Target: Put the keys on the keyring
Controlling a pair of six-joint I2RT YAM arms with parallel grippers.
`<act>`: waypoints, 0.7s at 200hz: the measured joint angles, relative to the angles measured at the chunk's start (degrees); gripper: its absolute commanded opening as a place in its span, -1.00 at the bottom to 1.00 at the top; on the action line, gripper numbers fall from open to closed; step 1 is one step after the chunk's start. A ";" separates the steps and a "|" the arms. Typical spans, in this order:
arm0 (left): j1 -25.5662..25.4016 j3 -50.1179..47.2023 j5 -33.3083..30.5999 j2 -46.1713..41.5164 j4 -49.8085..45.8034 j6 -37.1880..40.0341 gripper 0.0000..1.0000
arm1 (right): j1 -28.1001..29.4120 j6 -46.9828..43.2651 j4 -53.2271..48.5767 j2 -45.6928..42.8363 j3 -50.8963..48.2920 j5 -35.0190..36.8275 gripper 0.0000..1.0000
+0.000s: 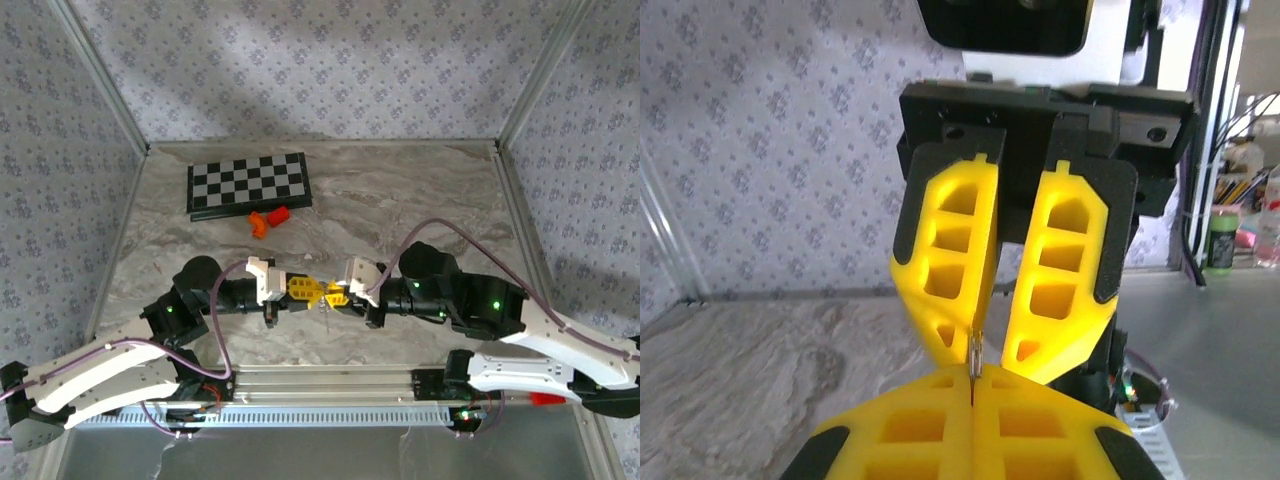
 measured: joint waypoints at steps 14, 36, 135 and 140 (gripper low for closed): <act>0.00 -0.70 0.94 0.37 2.86 -1.16 -1.00 | -0.09 0.35 1.36 -0.98 -0.74 -0.48 -0.87; 0.04 -1.64 1.90 0.83 6.71 -2.80 -1.00 | -0.11 0.79 2.19 -1.73 -1.03 -1.11 -1.00; 0.04 6.64 -4.59 1.79 -15.69 6.91 -0.76 | -0.20 -1.05 -11.04 7.43 8.37 2.25 -1.00; 0.02 7.17 -4.81 2.03 -16.87 7.39 -0.78 | -0.15 -1.36 -11.96 8.13 9.05 2.43 -1.00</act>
